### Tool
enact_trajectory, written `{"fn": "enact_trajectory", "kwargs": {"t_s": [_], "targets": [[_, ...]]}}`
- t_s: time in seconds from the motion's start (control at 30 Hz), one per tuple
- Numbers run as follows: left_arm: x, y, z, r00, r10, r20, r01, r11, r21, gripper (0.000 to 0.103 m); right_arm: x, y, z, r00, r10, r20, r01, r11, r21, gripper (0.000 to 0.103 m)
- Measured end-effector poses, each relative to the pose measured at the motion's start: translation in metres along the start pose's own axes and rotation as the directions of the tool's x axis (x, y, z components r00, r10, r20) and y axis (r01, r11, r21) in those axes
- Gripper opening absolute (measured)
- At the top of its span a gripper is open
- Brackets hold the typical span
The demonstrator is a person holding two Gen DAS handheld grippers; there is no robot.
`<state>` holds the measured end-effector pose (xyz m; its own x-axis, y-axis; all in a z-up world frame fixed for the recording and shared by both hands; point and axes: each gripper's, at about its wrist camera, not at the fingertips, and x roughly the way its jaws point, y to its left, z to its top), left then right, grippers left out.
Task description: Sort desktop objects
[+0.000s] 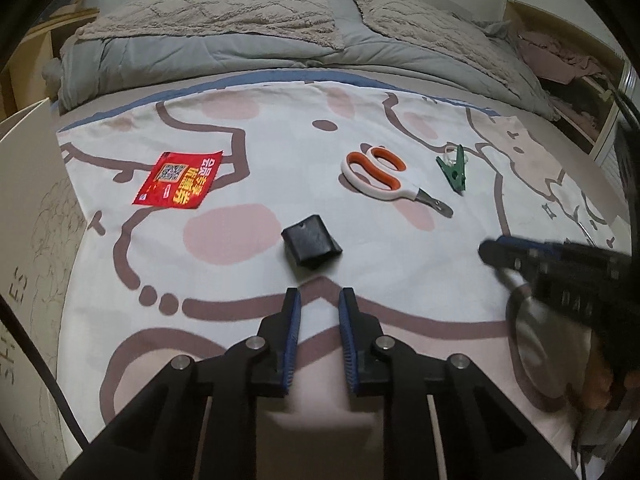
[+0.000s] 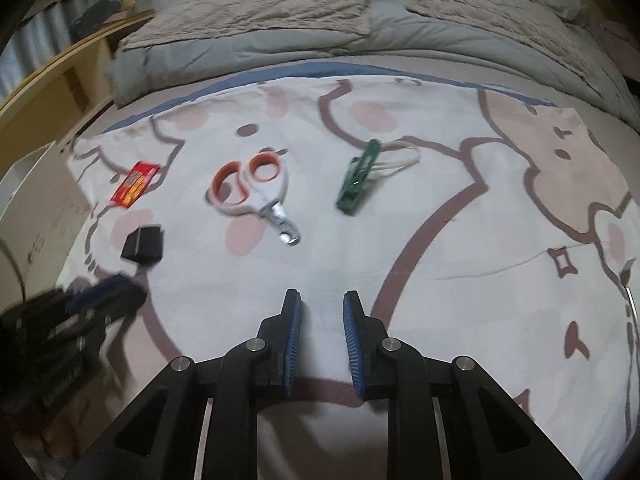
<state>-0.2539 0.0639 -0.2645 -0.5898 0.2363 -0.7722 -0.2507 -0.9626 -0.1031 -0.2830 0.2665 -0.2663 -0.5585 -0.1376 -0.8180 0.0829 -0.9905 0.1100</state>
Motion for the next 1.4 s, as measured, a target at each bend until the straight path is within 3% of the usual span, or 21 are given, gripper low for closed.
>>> {"fn": "enact_trajectory", "kwargs": {"t_s": [0.1,0.23,0.3,0.33,0.53,0.6,0.63,0.67,0.73,0.8,0.9,1.0,1.07,1.2,1.3,1.4], "targets": [[-0.002,-0.001,-0.002,1.0,0.007,-0.002,-0.007,1.0,0.004,0.017,-0.003,-0.005,0.013,0.999,-0.027,0.019,0.027,0.999,0.038,0.023],[-0.003,-0.001,-0.004,1.0,0.008,-0.002,-0.008,1.0,0.004,0.016,-0.004,-0.014,0.033,0.999,-0.002,0.041,-0.001,0.996,0.091,0.024],[-0.004,0.0,-0.006,1.0,0.002,-0.003,-0.002,1.0,-0.001,0.016,-0.004,-0.018,0.042,0.999,0.01,0.049,-0.016,0.992,0.122,0.039],[-0.005,0.001,-0.006,1.0,-0.003,-0.005,0.003,1.0,-0.006,0.016,-0.004,-0.02,0.045,0.998,0.008,0.062,-0.016,0.991,0.135,0.057],[-0.008,0.001,-0.009,1.0,0.002,-0.008,-0.002,1.0,-0.025,0.016,-0.001,-0.018,0.061,0.995,-0.002,0.095,-0.011,0.99,0.138,0.06],[-0.006,0.002,-0.007,1.0,0.004,-0.012,-0.005,0.999,-0.041,0.024,0.005,-0.016,0.064,0.996,-0.012,0.083,-0.001,0.989,0.15,0.06],[-0.005,0.002,-0.005,1.0,-0.005,-0.015,0.005,0.999,-0.049,0.036,0.008,-0.016,0.066,0.997,-0.016,0.077,0.004,0.987,0.158,0.06],[-0.004,0.002,-0.003,1.0,-0.017,-0.019,0.016,0.998,-0.053,0.05,0.01,-0.016,0.066,0.997,-0.02,0.072,0.008,0.986,0.164,0.058],[-0.003,0.001,0.001,1.0,-0.022,-0.018,0.021,0.998,-0.055,0.058,0.017,-0.015,0.069,0.998,-0.047,0.046,0.038,0.985,0.168,0.053],[0.0,0.001,0.006,1.0,0.002,-0.017,-0.003,0.998,-0.062,0.058,0.025,-0.014,0.07,0.996,-0.093,-0.002,0.092,0.983,0.158,0.048],[0.004,0.005,0.011,1.0,0.023,-0.007,-0.024,0.995,-0.093,0.058,0.033,-0.017,0.068,0.996,-0.09,-0.028,0.093,0.981,0.168,0.045],[0.007,0.013,0.017,1.0,0.025,0.004,-0.024,0.993,-0.119,0.058,0.04,-0.019,0.068,0.994,-0.098,-0.051,0.105,0.981,0.165,0.035],[0.009,0.018,0.021,1.0,0.02,0.012,-0.019,0.991,-0.131,0.058,0.042,-0.02,0.067,0.993,-0.105,-0.055,0.112,0.981,0.16,0.026],[0.014,0.02,0.027,1.0,0.013,0.017,-0.01,0.991,-0.131,0.058,0.043,-0.022,0.065,0.994,-0.097,-0.042,0.102,0.983,0.152,0.017],[0.017,0.017,0.03,1.0,0.012,0.02,-0.01,0.993,-0.115,0.051,0.044,-0.02,0.063,0.992,-0.121,-0.044,0.126,0.983,0.132,0.01],[0.02,0.014,0.034,1.0,0.004,0.02,-0.002,0.994,-0.106,0.034,0.041,-0.015,0.058,0.991,-0.132,-0.031,0.135,0.985,0.111,0.01]]}}
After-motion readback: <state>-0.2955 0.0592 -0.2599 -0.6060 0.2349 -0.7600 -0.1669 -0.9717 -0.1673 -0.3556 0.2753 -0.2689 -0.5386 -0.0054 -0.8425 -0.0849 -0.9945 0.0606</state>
